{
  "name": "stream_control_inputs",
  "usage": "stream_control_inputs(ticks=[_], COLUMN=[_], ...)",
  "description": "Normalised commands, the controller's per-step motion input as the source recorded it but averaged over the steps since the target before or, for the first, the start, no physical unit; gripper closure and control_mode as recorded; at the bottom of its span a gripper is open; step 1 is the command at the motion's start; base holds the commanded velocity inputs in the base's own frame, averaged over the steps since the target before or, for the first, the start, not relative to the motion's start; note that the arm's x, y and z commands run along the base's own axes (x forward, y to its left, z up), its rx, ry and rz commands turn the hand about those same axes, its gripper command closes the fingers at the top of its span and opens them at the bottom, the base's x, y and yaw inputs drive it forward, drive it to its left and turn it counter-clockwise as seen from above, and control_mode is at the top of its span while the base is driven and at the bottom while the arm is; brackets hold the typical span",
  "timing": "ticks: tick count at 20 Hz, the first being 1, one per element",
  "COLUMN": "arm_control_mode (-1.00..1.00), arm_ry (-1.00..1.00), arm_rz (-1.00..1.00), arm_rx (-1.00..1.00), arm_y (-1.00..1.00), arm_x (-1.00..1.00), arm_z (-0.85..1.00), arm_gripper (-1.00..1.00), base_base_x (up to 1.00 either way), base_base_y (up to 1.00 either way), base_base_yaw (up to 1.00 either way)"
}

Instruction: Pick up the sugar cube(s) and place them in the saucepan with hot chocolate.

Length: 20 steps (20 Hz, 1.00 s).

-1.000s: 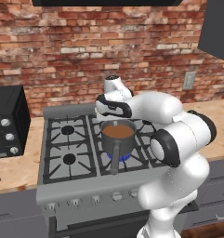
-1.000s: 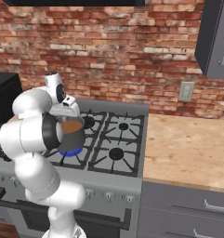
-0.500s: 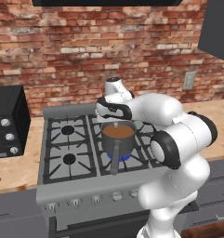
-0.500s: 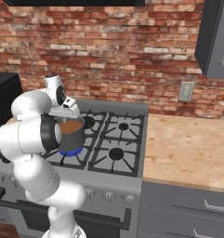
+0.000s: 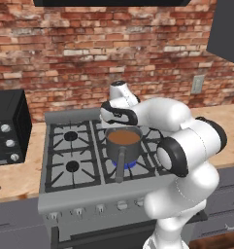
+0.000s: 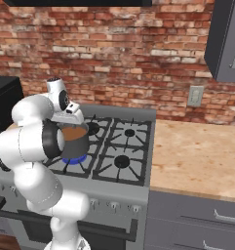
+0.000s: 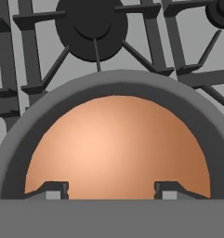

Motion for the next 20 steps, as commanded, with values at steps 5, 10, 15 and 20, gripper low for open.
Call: stream_control_inputs(ticks=[5,10,15,20], arm_control_mode=[-1.00,-1.00,-1.00,-1.00], arm_ry=[0.00,-0.07,-0.06,-0.04], arm_rz=[0.00,0.00,0.00,0.00], arm_rx=[0.00,0.00,0.00,0.00], arm_y=[0.00,0.00,-0.01,-0.01], arm_x=[0.00,-0.03,0.00,0.00], arm_z=[0.00,0.00,0.00,0.00], arm_gripper=[-1.00,-1.00,-1.00,-1.00], base_base_x=[0.00,0.00,0.00,0.00], base_base_y=[0.00,0.00,0.00,0.00], base_base_yaw=[0.00,0.00,0.00,0.00])
